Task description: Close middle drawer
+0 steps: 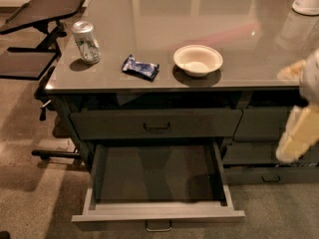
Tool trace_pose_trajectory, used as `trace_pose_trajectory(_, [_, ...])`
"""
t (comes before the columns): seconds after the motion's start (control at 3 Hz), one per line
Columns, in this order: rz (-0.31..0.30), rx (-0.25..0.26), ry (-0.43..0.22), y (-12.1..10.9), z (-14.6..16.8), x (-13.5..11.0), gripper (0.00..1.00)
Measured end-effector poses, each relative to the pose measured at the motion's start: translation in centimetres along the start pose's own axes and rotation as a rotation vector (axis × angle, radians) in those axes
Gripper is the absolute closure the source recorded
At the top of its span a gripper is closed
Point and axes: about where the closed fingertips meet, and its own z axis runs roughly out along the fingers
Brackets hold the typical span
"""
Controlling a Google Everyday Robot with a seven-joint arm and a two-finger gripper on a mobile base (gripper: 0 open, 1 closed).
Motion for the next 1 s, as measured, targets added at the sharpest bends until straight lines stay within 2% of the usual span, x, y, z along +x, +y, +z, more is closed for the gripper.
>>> trace_pose_trajectory(0.33, [0.062, -0.054, -0.067, 4.2, 4.8, 3.6, 0.0])
trace_pose_trajectory(0.67, [0.133, -0.137, -0.147, 9.5, 10.7, 6.4, 0.0])
trace_pose_trajectory(1.0, [0.152, -0.178, -0.14, 11.6, 12.2, 7.2, 0.0])
